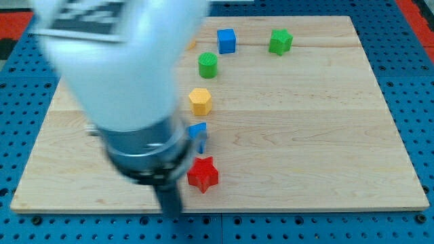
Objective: Nudge the red star towards left
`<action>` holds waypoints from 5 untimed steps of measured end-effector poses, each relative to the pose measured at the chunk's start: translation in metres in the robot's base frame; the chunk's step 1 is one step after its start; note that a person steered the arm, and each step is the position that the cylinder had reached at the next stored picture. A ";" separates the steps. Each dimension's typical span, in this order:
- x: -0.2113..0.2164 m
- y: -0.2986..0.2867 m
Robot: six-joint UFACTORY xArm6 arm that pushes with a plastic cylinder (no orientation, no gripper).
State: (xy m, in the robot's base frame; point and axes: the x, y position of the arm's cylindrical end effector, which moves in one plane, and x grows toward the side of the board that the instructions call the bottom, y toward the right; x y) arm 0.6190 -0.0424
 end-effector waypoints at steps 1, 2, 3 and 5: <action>-0.001 0.049; -0.010 0.078; -0.034 0.097; -0.041 0.040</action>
